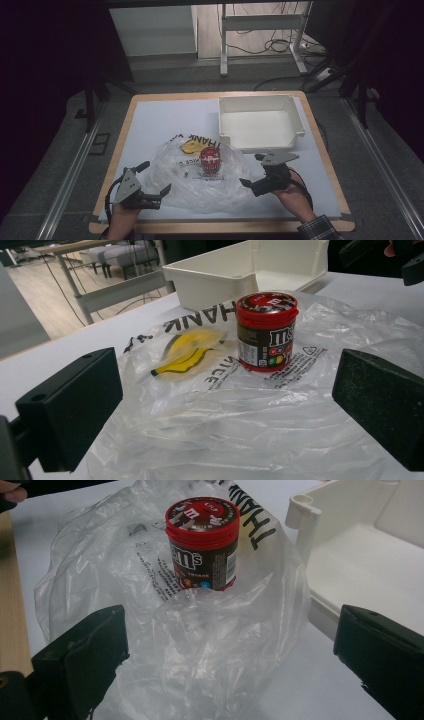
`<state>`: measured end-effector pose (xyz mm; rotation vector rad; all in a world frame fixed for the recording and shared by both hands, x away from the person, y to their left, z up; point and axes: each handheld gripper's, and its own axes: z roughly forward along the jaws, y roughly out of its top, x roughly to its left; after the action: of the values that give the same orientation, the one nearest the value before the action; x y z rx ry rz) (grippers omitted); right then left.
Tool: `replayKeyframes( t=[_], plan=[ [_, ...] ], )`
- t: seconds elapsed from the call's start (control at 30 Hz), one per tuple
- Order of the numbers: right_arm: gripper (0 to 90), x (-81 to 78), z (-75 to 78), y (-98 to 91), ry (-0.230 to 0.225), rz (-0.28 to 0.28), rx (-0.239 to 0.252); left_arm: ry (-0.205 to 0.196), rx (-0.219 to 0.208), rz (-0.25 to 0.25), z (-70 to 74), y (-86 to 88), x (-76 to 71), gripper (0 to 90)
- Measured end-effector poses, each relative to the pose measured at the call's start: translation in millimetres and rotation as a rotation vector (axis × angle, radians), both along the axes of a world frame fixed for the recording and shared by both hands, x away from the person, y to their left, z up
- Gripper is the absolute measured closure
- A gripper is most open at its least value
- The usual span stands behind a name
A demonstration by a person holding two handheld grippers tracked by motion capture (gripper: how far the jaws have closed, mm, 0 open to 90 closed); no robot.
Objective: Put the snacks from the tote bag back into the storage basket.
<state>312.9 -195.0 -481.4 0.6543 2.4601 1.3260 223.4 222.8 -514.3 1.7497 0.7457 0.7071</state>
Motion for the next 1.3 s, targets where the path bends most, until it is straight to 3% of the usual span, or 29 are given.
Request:
replayKeyframes(
  t=[0.33,0.83,1.13,1.3],
  plan=[
    [1.1,7.7,1.1,11.4,0.044,-0.005,0.002,0.000,0.005,0.000,0.1,-0.3,-0.2,0.0],
    [1.3,18.6,-3.7,30.2,0.069,0.003,-0.054,-0.003,0.005,0.000,0.2,-0.2,-0.2,0.0],
    [1.4,23.3,-4.4,40.7,0.097,0.010,-0.078,-0.014,-0.050,0.003,1.6,2.5,-1.2,0.0],
    [1.4,26.7,-5.0,46.8,0.125,0.010,-0.079,-0.019,-0.048,0.008,1.9,2.7,-1.6,0.0]
  ],
)
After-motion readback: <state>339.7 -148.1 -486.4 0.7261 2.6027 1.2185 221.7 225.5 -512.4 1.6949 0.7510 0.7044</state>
